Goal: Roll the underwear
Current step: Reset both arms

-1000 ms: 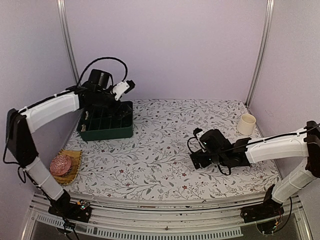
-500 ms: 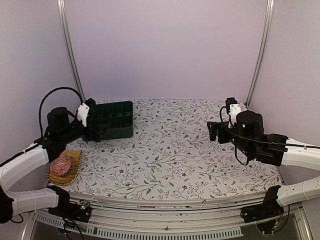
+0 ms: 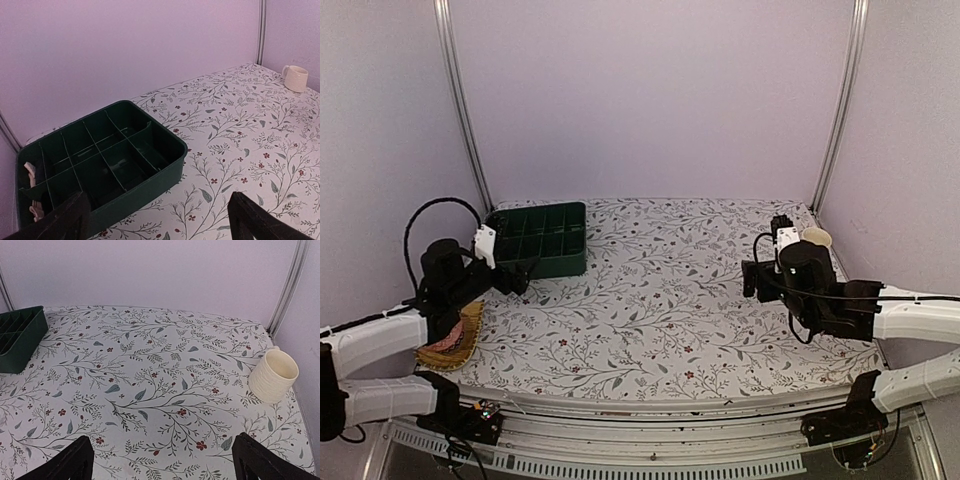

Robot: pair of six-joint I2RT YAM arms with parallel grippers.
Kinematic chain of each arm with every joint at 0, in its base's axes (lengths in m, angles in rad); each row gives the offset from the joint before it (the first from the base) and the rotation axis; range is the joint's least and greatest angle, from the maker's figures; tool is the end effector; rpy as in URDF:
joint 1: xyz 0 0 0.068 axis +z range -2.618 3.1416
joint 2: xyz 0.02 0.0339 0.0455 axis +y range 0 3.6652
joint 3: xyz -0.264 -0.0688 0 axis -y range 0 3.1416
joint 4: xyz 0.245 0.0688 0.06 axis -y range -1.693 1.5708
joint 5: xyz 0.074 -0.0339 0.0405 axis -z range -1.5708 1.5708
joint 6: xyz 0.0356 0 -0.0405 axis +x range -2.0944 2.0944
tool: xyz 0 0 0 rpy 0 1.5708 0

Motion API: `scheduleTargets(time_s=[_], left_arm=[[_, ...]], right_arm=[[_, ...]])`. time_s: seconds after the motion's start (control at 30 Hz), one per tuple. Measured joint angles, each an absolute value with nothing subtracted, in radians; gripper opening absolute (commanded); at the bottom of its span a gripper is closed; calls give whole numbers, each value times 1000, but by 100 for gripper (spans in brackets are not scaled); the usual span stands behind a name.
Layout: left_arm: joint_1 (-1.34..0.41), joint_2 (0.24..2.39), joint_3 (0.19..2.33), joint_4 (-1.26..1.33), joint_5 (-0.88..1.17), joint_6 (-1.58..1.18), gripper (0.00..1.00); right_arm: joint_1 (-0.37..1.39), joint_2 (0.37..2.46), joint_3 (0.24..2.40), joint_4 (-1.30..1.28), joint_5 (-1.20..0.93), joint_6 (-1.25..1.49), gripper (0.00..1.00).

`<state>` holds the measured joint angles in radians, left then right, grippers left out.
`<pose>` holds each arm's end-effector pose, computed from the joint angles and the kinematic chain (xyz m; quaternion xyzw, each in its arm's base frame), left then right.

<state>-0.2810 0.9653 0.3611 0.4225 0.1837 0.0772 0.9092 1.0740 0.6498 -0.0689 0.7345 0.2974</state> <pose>0.2025 -0.0652 0.2211 0.1941 0.7424 -0.1349 0.6269 0.1605 0.1673 0.2519 -0.0656 0.8194 0.0180 0.5692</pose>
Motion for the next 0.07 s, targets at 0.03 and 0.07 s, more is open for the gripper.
scheduleTargets(time_s=[0.03,0.07], left_arm=[[-281,972,361,431,176,75,99],[-281,977,361,440,168,72,98]], right_arm=[[909,1067,641,-68,750,298,99],[909,1060,636,-68,760,298,99]])
